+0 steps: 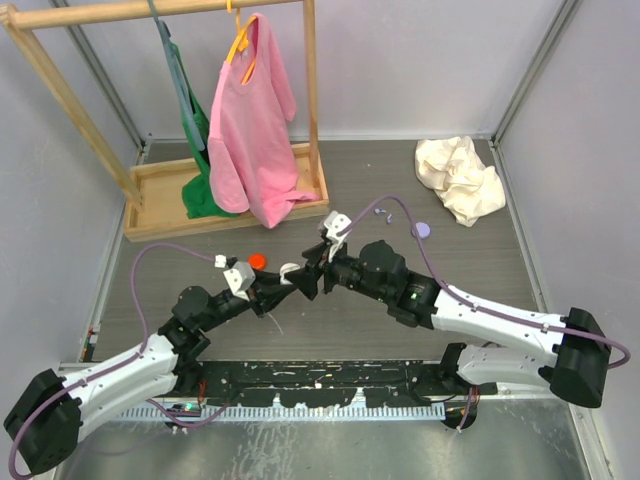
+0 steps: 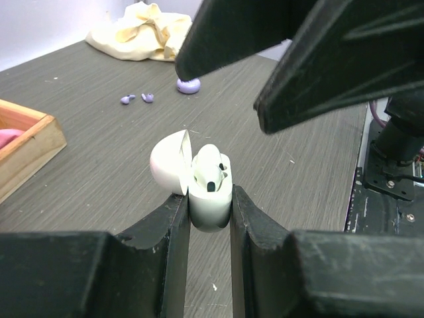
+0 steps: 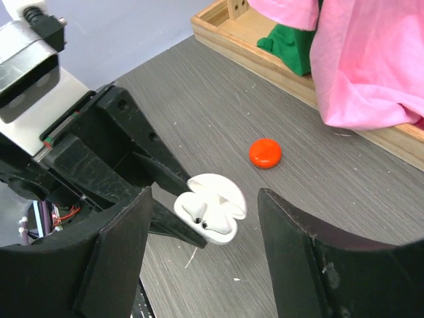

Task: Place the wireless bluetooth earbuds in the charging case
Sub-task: Place the earbud in the charging case, then close the charging case.

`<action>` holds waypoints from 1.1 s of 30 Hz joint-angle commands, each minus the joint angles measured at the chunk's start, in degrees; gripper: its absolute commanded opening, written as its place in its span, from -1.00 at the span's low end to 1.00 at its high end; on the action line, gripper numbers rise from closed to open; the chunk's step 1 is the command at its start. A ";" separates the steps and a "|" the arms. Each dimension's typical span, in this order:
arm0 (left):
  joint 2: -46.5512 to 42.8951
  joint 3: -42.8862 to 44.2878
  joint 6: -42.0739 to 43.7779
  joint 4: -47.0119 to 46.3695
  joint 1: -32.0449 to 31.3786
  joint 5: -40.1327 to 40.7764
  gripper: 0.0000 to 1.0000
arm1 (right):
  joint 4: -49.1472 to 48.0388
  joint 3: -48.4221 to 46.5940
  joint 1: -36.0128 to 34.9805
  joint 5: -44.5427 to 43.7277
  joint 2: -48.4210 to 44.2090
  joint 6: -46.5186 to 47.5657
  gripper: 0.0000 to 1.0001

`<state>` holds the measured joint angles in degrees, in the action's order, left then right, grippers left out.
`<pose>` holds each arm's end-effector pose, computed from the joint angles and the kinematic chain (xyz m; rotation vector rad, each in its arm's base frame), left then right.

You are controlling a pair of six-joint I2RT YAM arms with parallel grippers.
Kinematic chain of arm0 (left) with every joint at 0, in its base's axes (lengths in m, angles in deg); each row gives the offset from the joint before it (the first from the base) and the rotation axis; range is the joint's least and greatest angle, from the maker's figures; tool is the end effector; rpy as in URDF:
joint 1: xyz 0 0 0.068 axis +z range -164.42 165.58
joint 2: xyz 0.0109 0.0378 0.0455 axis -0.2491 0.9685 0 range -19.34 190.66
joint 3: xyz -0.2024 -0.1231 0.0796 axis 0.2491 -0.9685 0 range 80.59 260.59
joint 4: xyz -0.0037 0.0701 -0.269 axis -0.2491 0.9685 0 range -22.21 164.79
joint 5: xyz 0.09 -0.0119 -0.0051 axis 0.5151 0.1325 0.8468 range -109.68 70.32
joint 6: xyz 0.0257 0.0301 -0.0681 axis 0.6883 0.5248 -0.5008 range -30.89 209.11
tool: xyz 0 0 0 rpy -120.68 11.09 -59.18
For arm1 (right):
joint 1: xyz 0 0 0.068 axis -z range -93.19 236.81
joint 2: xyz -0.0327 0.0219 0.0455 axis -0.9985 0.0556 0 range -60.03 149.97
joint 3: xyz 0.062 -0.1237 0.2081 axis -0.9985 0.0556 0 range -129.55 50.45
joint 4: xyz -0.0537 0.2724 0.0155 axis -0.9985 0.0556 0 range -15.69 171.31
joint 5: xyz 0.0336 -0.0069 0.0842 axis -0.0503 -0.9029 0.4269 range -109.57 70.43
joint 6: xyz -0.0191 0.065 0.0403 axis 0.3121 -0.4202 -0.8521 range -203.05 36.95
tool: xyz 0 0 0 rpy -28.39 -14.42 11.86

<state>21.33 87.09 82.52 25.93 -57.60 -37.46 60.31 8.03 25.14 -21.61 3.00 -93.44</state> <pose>0.1506 -0.1696 0.1909 0.7197 1.3288 -0.9274 0.1534 0.2793 0.2750 -0.7408 1.6082 0.9024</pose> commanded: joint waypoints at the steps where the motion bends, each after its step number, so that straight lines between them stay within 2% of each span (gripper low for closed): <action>1: 0.39 1.64 0.51 -4.45 -0.24 -2.80 -1.00 | 2.87 -3.54 5.73 12.63 -1.83 -0.86 0.42; 6: 1.06 2.02 0.52 -4.60 -0.21 -5.20 -1.00 | 3.67 -4.97 11.68 23.68 -0.02 -2.00 0.55; 16: 1.00 2.22 0.44 -4.73 -0.24 -7.58 -1.00 | 1.97 -6.43 15.46 38.36 7.20 -3.05 0.61; 26: 1.28 2.28 0.35 -4.89 -0.24 -7.67 -1.00 | 3.06 -7.56 15.61 46.04 10.09 -1.95 0.58; 33: 1.95 2.37 0.26 -4.73 -0.19 -6.68 -0.99 | 5.45 -7.36 15.61 47.23 8.33 -0.01 0.56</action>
<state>23.14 87.09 82.52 25.14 -57.60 -44.52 65.81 3.03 40.55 23.09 13.25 -95.12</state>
